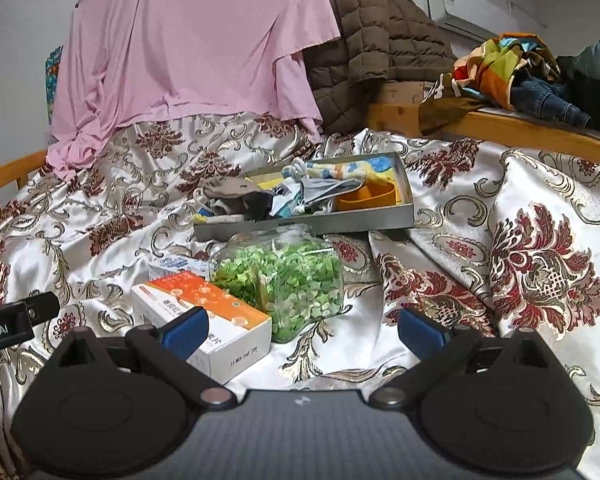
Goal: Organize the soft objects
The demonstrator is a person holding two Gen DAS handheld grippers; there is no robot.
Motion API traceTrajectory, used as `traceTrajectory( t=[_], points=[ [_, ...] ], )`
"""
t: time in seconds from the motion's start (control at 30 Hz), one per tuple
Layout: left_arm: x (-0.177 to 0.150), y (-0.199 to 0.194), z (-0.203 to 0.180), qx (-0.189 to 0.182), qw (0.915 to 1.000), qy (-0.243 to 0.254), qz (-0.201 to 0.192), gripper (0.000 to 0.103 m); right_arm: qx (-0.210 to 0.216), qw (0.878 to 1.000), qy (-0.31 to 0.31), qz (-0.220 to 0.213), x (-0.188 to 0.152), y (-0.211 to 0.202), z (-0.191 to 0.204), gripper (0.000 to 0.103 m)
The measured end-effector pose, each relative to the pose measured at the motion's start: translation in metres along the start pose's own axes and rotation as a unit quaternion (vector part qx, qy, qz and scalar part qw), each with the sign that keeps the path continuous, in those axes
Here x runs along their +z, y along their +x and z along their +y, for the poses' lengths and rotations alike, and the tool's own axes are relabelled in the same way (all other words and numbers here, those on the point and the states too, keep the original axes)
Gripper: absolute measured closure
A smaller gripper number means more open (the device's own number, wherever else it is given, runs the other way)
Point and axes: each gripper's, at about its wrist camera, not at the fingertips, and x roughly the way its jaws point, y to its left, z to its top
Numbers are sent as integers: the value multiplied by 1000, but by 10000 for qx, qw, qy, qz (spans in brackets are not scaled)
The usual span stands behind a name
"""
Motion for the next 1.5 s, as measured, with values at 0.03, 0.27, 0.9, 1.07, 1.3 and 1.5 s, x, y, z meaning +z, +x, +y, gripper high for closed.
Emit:
traceTrajectory(
  t=[0.03,0.27,0.9,1.07,1.3,1.5],
  points=[
    [0,0,0,0,10000,0,2,1,0,10000,-11,31,0,1,0,0],
    [0,1,-1,-14,9999,-32,94,1,0,9999,-61,157,-2,5,2,0],
    [-3,1,-1,33,9999,-48,131,1,5,9997,-110,214,-3,6,2,0],
    [-3,2,-2,28,9999,-41,134,1,6,9997,-110,213,-2,6,2,0],
    [-3,2,-2,34,9999,-34,140,1,3,9997,-110,214,-2,6,2,0],
    [-3,2,-2,27,9999,-36,138,1,3,9997,-112,214,-2,6,2,0]
  ],
)
